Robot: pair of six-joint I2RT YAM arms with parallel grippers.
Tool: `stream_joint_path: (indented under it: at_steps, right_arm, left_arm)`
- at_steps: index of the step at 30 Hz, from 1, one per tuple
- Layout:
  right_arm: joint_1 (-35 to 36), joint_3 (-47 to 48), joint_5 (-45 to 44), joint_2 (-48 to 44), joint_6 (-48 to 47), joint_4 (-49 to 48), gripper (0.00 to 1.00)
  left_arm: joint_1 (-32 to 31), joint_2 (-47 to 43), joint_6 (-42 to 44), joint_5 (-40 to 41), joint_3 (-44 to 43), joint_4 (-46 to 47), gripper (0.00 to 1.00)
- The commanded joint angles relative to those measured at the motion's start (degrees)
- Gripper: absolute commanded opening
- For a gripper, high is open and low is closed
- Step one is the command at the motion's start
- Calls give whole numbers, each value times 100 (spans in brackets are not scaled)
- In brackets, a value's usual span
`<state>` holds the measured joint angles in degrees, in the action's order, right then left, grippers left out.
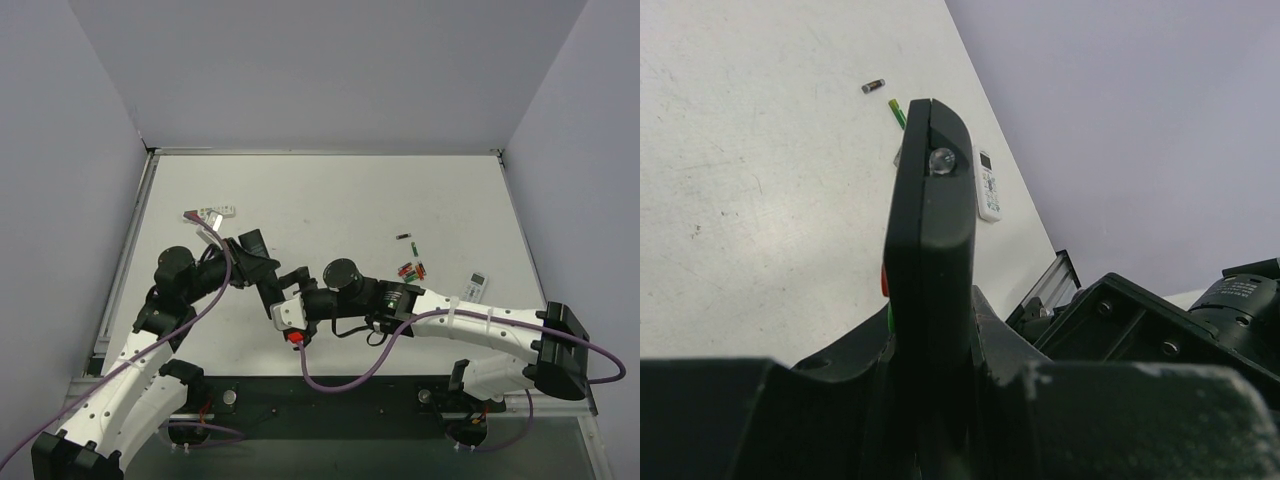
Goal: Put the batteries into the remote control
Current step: Remove the battery cover from the remote control.
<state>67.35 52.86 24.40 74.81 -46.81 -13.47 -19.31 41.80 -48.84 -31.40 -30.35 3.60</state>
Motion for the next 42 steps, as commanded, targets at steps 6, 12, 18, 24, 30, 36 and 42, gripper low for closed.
stream_joint_path:
  at_steps: [6,12,18,24,30,36,42]
  right_arm:
    - [41,365,135,139,-83,-51,75]
    - [59,392,144,210,-57,170,69]
    - [67,295,-58,210,5,274,66]
    - [50,251,-287,236,31,398,66]
    - [24,374,-278,376,110,652,66]
    - [-11,689,2,648,146,1319,65]
    - [-38,901,275,930,128,2014,59]
  left_arm:
    - [-64,-49,41,-86,-270,229,0]
    - [-64,-14,-82,-42,-261,282,0]
    - [-64,-5,-161,-42,-287,308,0]
    - [-64,-5,-223,-86,-314,361,0]
    - [-64,-5,-249,-200,-340,466,0]
    - [-64,3,-196,-270,-402,537,0]
    - [-47,-5,-187,-306,-402,695,0]
